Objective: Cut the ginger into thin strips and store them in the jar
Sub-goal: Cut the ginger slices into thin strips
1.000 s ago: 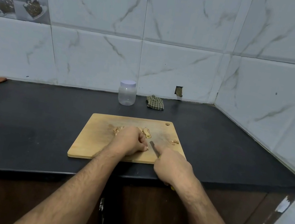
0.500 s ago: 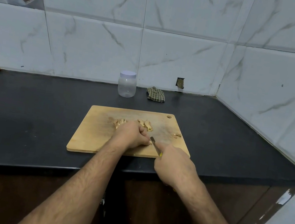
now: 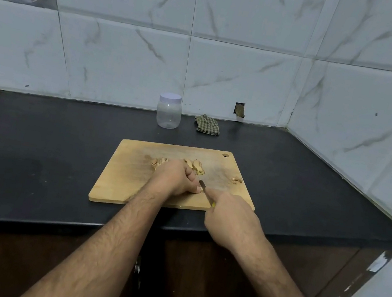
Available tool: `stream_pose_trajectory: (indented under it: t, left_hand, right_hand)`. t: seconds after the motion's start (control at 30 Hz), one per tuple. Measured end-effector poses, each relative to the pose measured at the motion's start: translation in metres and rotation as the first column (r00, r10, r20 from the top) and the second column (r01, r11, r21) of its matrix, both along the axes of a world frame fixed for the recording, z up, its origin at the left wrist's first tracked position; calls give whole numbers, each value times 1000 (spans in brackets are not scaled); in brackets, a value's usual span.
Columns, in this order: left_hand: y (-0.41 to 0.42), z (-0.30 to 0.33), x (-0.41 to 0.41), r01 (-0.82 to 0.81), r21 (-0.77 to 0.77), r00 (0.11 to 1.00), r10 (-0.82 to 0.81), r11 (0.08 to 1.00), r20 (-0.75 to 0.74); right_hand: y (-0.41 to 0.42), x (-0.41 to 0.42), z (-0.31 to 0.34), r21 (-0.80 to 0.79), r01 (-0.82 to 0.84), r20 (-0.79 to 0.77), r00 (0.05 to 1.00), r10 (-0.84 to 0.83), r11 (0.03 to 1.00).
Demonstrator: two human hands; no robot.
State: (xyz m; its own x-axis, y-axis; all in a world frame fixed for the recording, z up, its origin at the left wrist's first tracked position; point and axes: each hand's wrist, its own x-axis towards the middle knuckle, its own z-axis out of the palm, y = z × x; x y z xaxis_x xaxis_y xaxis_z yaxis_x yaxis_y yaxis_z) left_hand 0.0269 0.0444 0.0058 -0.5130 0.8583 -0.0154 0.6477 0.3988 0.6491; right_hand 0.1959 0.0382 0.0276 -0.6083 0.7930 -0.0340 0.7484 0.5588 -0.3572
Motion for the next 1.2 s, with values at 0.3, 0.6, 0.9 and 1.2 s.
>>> stream_pose_trajectory:
  t: [0.3, 0.6, 0.9, 1.2]
  left_hand:
    - [0, 1, 1, 2, 0, 1000, -2, 1000, 16]
    - [0, -1, 0, 11, 12, 1000, -11, 1000, 3]
    - [-1, -2, 0, 6, 15, 1000, -6, 1000, 15]
    - [-2, -2, 2, -10, 29, 1000, 10, 1000, -1]
  right_hand:
    - [-3, 1, 3, 27, -6, 44, 999, 5, 1000]
    - [-3, 0, 4, 19, 22, 55, 998, -23, 1000]
    - [-2, 1, 5, 11, 5, 80, 997, -6, 1000]
    - [-10, 1, -2, 7, 19, 118, 993, -20, 1000]
